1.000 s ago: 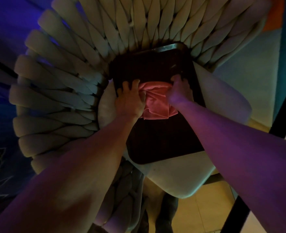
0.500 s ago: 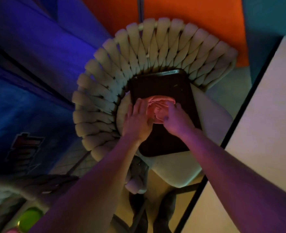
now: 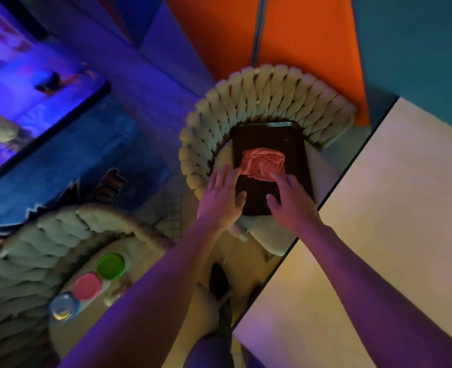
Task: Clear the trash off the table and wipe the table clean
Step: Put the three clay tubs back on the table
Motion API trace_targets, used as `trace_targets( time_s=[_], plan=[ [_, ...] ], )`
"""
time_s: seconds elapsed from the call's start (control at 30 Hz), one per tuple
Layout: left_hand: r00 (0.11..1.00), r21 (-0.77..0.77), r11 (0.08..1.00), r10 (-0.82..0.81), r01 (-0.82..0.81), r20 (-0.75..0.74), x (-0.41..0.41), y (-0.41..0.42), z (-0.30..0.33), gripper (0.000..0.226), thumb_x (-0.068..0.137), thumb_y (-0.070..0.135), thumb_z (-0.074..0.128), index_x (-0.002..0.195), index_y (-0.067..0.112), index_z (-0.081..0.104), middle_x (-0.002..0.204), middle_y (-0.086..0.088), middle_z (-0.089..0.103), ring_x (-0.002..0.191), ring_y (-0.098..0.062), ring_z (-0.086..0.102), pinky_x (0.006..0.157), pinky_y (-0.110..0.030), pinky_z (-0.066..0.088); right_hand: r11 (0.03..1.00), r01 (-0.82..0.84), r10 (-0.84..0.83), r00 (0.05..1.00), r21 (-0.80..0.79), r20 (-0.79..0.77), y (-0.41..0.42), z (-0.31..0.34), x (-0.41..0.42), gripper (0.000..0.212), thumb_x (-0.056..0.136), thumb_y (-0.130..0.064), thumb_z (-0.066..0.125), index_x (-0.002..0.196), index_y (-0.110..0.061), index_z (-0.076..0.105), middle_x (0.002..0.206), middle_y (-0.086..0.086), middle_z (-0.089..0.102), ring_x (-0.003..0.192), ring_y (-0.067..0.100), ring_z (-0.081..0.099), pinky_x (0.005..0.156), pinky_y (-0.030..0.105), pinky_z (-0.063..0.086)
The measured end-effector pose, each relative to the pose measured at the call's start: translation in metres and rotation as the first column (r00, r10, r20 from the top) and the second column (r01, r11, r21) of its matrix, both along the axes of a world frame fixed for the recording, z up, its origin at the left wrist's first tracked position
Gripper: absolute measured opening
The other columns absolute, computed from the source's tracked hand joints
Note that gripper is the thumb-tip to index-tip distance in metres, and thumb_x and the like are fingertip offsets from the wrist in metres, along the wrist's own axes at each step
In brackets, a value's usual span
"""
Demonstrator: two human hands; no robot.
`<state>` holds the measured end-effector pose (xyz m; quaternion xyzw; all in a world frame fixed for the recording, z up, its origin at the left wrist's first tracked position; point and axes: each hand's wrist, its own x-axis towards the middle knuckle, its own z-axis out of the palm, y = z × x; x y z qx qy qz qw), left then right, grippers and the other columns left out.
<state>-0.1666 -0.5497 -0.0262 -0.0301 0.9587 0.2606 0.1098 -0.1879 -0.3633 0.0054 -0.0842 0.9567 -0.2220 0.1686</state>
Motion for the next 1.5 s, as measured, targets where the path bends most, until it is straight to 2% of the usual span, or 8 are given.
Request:
trace_targets(
  time_s=[0.17,0.33,0.53,0.7,0.97,1.17,1.33,1.5],
  plan=[
    [0.996,0.02,0.998,0.055,-0.053,-0.065,0.064,-0.018,0.023,0.066,0.098,0.037,0.054,0.156,0.023,0.025,0.165,-0.002,0.015,0.152,-0.026,0.014,0.119,-0.048,0.029,0.994,0.004,-0.009,0.999,-0.11,-0.042,-0.014,0.027,0.046,0.053,0.095,-0.029,0.059,0.145,-0.023,0.04,0.149,0.005,0.036,0.126,0.034,0.05,0.09,0.042,0.048],
    [0.974,0.018,0.975,0.221,-0.221,-0.044,0.133,-0.031,0.04,0.07,0.096,0.029,0.058,0.157,0.023,0.025,0.164,-0.003,0.018,0.15,-0.027,0.02,0.119,-0.044,0.03,0.976,-0.035,0.028,0.999,-0.213,-0.036,-0.034,0.034,0.092,0.054,0.093,-0.025,0.062,0.144,-0.015,0.046,0.137,0.013,0.046,0.12,0.035,0.054,0.092,0.039,0.046],
    [0.896,0.058,0.896,0.443,-0.441,-0.021,0.227,-0.051,0.043,0.065,0.093,0.027,0.061,0.152,0.02,0.035,0.161,-0.009,0.027,0.145,-0.031,0.032,0.118,-0.038,0.028,0.935,-0.205,0.217,0.976,-0.29,0.011,-0.082,0.027,0.157,0.053,0.093,-0.022,0.062,0.143,-0.015,0.047,0.136,0.014,0.048,0.125,0.034,0.052,0.099,0.041,0.044],
    [0.784,0.019,0.784,0.619,-0.62,0.039,0.299,-0.081,0.03,0.063,0.093,0.029,0.063,0.15,0.015,0.039,0.158,-0.012,0.031,0.141,-0.035,0.037,0.115,-0.041,0.029,0.911,-0.311,0.344,0.935,-0.272,0.083,-0.127,0.018,0.196,0.051,0.094,-0.026,0.06,0.143,-0.018,0.047,0.137,0.01,0.049,0.127,0.026,0.05,0.102,0.032,0.039],
    [0.586,0.002,0.591,0.799,-0.807,0.135,0.388,-0.141,0.005,0.064,0.095,0.028,0.062,0.151,0.014,0.036,0.158,-0.015,0.029,0.143,-0.034,0.034,0.116,-0.044,0.028,0.874,-0.419,0.469,0.859,-0.245,0.206,-0.203,-0.012,0.231,0.051,0.093,-0.024,0.063,0.141,-0.014,0.049,0.133,0.016,0.052,0.12,0.031,0.056,0.101,0.035,0.043],
    [0.504,-0.016,0.518,0.837,-0.855,0.213,0.408,-0.204,-0.027,0.066,0.095,0.033,0.059,0.154,0.018,0.031,0.161,-0.012,0.023,0.141,-0.037,0.036,0.116,-0.043,0.029,0.896,-0.4,0.441,0.849,-0.193,0.292,-0.263,-0.049,0.231,0.051,0.093,-0.025,0.063,0.141,-0.015,0.049,0.137,0.017,0.05,0.124,0.03,0.055,0.107,0.035,0.041],
    [0.454,-0.011,0.473,0.852,-0.881,0.259,0.414,-0.255,-0.067,0.068,0.097,0.036,0.056,0.156,0.02,0.026,0.163,-0.009,0.019,0.146,-0.032,0.028,0.118,-0.043,0.027,0.921,-0.376,0.387,0.852,-0.101,0.353,-0.314,-0.095,0.222,0.053,0.097,-0.026,0.058,0.146,-0.015,0.043,0.144,0.016,0.045,0.129,0.029,0.051,0.109,0.035,0.04],
    [0.406,-0.008,0.424,0.873,-0.906,0.272,0.412,-0.294,-0.102,0.07,0.096,0.035,0.059,0.155,0.017,0.027,0.162,-0.01,0.021,0.144,-0.034,0.033,0.115,-0.044,0.032,0.926,-0.377,0.349,0.851,-0.006,0.393,-0.351,-0.135,0.212,0.056,0.097,-0.028,0.055,0.149,-0.014,0.04,0.147,0.017,0.047,0.134,0.03,0.047,0.111,0.035,0.039]
  ],
)
